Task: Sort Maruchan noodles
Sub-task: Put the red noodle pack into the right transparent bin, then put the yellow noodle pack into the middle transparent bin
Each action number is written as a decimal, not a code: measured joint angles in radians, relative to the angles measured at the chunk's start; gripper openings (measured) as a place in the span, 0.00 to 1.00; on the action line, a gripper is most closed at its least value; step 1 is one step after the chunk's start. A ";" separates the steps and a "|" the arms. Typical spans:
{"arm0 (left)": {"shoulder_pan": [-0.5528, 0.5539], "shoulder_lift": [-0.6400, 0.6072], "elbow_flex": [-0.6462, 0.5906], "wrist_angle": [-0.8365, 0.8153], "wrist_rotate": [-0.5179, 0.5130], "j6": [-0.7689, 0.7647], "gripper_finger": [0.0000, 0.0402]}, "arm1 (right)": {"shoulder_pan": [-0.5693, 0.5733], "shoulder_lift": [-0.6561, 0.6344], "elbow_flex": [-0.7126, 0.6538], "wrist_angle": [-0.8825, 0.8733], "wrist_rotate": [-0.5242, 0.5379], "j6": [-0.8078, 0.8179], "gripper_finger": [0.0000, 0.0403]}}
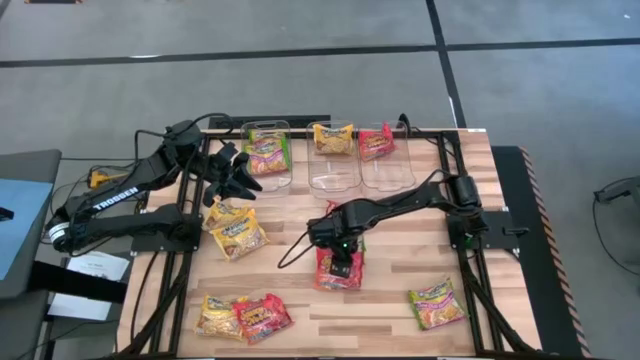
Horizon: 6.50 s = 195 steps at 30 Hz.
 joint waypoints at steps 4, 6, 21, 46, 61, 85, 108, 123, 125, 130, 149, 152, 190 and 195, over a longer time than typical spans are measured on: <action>0.000 0.000 0.000 0.000 0.000 0.000 0.44 | 0.000 0.000 0.001 0.002 -0.001 0.023 0.33; 0.000 0.000 0.000 0.000 0.000 0.001 0.44 | 0.000 0.000 0.001 0.004 -0.015 0.030 0.25; 0.000 0.000 0.000 -0.001 0.000 0.001 0.44 | 0.006 -0.010 0.123 -0.090 -0.058 0.046 0.01; 0.000 0.000 0.000 -0.023 -0.024 0.002 0.44 | -0.186 -0.012 0.656 -0.642 0.510 -0.323 0.00; 0.000 0.000 0.000 -0.021 -0.114 -0.003 0.44 | -0.437 -0.222 0.520 -0.632 0.612 -0.504 0.00; 0.000 0.000 0.000 -0.022 -0.358 0.106 0.44 | -0.749 -0.410 -0.149 -0.126 0.604 -1.049 0.00; 0.000 0.000 0.000 -0.022 -0.421 0.101 0.44 | -0.807 -0.410 -0.347 0.153 0.499 -1.082 0.08; 0.000 0.000 0.000 -0.022 -0.421 0.103 0.44 | -0.807 -0.410 -0.347 0.156 0.500 -0.964 0.28; 0.000 0.000 0.000 -0.023 -0.434 0.101 0.44 | -0.807 -0.410 -0.347 0.155 0.505 -0.939 0.31; 0.004 -0.007 0.000 -0.072 -0.521 0.100 0.44 | -0.802 -0.410 -0.298 0.129 0.569 -0.917 0.38; 0.018 -0.011 0.347 -0.579 -0.872 0.359 0.44 | -0.764 -0.410 0.019 0.038 0.639 -0.844 0.48; 0.018 -0.005 0.421 -0.671 -0.867 0.321 0.44 | -0.761 -0.410 0.037 0.035 0.639 -0.844 0.49; -0.022 -0.052 -0.080 -0.997 -0.483 0.196 0.44 | -0.391 -0.410 0.041 -0.090 0.638 -0.439 0.50; -0.043 -0.052 -0.150 -0.943 -0.496 0.146 0.44 | -0.347 -0.410 0.041 -0.098 0.638 -0.425 0.50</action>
